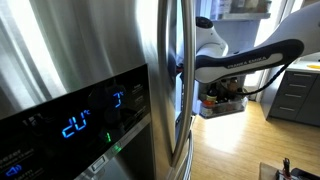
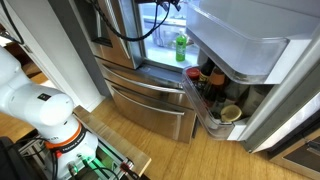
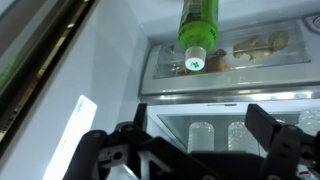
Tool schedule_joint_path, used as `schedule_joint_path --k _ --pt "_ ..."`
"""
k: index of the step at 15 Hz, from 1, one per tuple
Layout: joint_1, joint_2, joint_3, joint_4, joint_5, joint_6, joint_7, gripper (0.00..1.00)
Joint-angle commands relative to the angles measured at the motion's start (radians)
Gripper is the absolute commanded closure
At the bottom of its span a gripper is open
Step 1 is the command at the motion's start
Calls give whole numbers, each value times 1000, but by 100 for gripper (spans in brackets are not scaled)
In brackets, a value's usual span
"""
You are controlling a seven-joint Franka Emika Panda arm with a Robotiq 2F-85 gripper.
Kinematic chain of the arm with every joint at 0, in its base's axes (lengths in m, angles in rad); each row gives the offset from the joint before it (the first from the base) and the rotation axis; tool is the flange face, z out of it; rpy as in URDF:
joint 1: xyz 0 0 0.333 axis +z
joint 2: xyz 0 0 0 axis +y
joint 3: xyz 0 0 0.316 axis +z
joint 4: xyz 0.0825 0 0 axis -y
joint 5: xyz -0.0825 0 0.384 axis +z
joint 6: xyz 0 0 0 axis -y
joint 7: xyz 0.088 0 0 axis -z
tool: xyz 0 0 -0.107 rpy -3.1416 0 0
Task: Take the green bottle from the refrigerator door and place it in front of the vegetable drawer
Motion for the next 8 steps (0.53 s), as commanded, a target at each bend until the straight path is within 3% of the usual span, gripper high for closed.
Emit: schedule_joint_path --k 1,4,8 --pt "-169 -110 183 -41 49 -163 -18 0" --pt "-240 -173 240 -59 137 -221 -70 0" --pt "-308 -248 250 -92 246 -236 -125 0"
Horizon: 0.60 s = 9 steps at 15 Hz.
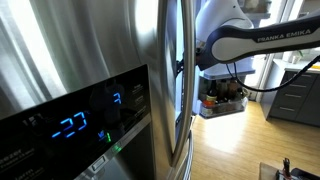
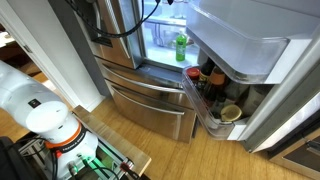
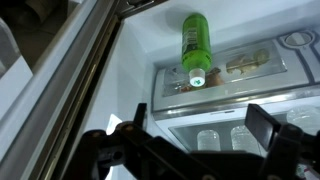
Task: Take the green bottle from the refrigerator door and place it in front of the vegetable drawer
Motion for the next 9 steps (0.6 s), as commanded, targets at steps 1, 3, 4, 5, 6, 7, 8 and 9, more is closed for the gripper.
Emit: schedule_joint_path --k 1,3,4,5,6,7,8,9 --pt "-74 -89 20 -61 88 -26 -38 0" --pt "-101 -113 22 -56 113 -73 -41 0" --pt "-112 -125 22 -58 120 -95 -47 0" --pt "-126 -135 28 -56 120 -125 -35 0" --pt "-136 -148 32 -52 123 -154 -27 0" --pt "-145 -159 33 -50 124 -181 -26 0" --pt "-157 -171 38 -48 117 -206 -18 0" --pt "-166 -184 40 -47 115 -231 -15 0"
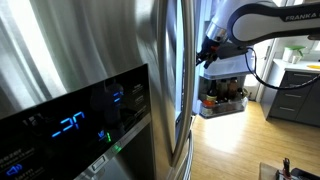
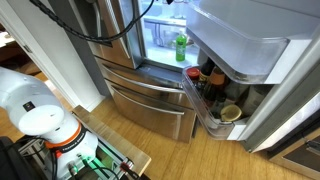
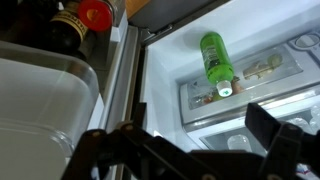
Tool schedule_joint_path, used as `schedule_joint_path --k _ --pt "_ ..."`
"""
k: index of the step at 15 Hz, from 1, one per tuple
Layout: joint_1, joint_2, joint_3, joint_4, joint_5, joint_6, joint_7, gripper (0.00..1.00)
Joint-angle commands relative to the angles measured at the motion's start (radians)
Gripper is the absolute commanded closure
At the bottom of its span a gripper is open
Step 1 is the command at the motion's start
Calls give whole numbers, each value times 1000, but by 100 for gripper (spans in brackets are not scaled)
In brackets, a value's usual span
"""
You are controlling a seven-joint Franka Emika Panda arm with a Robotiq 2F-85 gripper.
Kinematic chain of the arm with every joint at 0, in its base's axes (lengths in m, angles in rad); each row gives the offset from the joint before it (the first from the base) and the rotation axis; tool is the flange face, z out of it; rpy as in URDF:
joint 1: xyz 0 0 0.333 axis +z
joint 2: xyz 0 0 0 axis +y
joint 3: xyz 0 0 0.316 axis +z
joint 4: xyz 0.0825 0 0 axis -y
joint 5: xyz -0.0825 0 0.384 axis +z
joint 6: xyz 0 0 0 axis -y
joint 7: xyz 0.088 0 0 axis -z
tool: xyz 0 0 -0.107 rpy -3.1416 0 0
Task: Take the green bottle from the refrigerator door and place it in front of the vegetable drawer
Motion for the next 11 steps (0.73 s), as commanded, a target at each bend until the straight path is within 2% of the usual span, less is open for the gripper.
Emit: schedule_joint_path --k 1,5,6,11 --pt "-49 -63 24 -19 21 -87 11 0" --pt "-60 -119 24 -31 26 -118 -11 0" --pt "-63 -73 29 3 13 -101 -8 0" --pt "-65 -73 33 4 12 -102 -8 0"
